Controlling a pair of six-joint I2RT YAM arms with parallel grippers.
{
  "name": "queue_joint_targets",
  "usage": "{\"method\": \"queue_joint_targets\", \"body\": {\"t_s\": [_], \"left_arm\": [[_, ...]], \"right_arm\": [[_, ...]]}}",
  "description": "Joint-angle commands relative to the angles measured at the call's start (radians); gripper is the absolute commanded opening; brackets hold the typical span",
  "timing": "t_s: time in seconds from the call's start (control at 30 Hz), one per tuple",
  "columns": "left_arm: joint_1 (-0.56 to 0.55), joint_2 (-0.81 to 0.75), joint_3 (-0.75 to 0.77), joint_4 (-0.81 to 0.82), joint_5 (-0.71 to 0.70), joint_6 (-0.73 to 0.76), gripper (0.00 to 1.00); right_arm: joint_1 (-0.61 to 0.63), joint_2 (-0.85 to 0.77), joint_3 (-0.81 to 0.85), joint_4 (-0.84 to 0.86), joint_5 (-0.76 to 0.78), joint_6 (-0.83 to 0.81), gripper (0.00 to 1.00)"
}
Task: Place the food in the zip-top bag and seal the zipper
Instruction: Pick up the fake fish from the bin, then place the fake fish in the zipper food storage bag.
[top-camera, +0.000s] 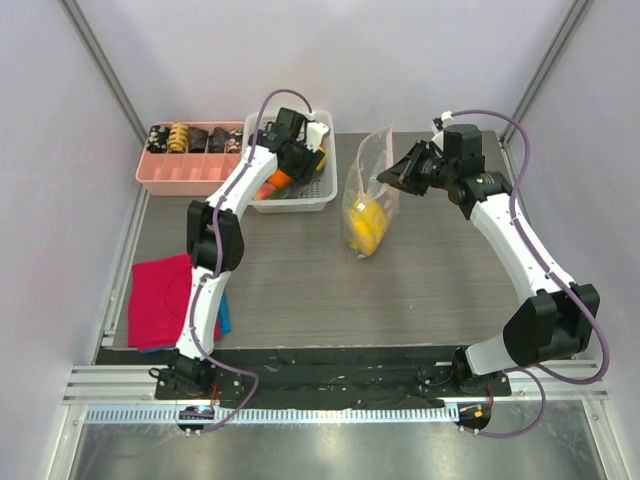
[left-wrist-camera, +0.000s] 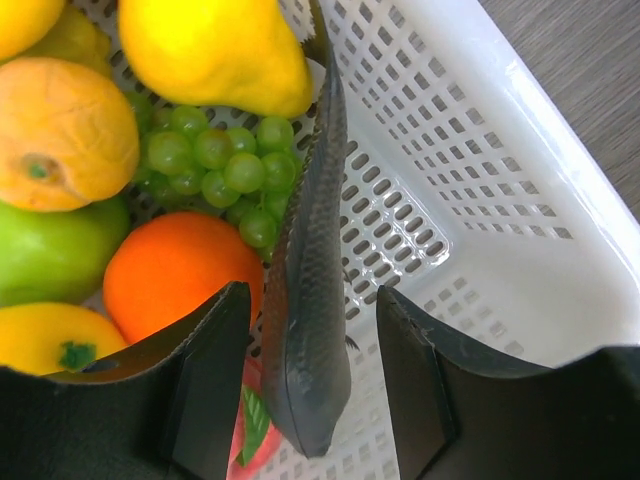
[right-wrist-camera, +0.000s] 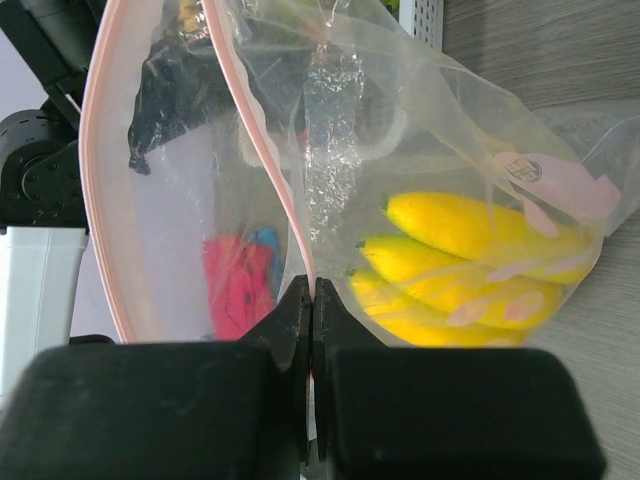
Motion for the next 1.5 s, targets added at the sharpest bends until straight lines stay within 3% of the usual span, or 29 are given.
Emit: {"method": "queue_joint_targets", "body": {"t_s": [0.0, 0.17, 0.27, 0.6, 0.83, 0.97, 1.07, 1.1, 1.2, 1.3, 1.47], "left_arm": [[-0.015, 0.034, 0.019, 0.036, -0.008, 0.072, 0.57], [-0.017, 0.073, 0.033, 0.035, -0.031, 0.061, 0.55], [-0.017, 0.054, 0.010, 0.065, -0.046, 0.050, 0.47], [0.001, -0.127, -0.004, 0.156, -0.034, -0.019, 0.00], [0.044, -0.255, -0.030, 0.236, 0.015, -0.195, 0.00], [0.101, -0.402, -0.118, 0.416, 0.138, -0.414, 0.00], [0.113, -0.517, -0.267, 0.703, 0.246, -0.600, 0.00], [0.113, -0.539, -0.348, 0.880, 0.285, -0.682, 0.00], [0.092, -0.610, -0.442, 1.170, 0.293, -0.778, 0.00], [0.040, -0.644, -0.497, 1.317, 0.276, -0.809, 0.00], [-0.078, -0.644, -0.490, 1.375, 0.270, -0.795, 0.00]], "right_arm": [[-0.002, 0.014, 0.042, 0.012, 0.005, -0.022, 0.01], [-0.002, 0.024, 0.055, 0.012, 0.005, -0.025, 0.01], [-0.003, 0.027, 0.060, 0.012, 0.004, -0.025, 0.01], [-0.003, 0.047, 0.091, 0.020, -0.024, -0.009, 0.01], [-0.003, 0.059, 0.111, 0.028, -0.042, -0.002, 0.01], [-0.002, 0.062, 0.115, 0.040, -0.056, 0.006, 0.01], [-0.003, 0.062, 0.118, 0.039, -0.062, 0.006, 0.01], [-0.003, 0.059, 0.117, 0.038, -0.062, 0.005, 0.01], [-0.002, 0.054, 0.121, 0.031, -0.062, 0.005, 0.01], [-0.003, 0.054, 0.132, 0.006, -0.062, 0.003, 0.01], [-0.002, 0.079, 0.176, -0.001, -0.076, 0.030, 0.01]]}}
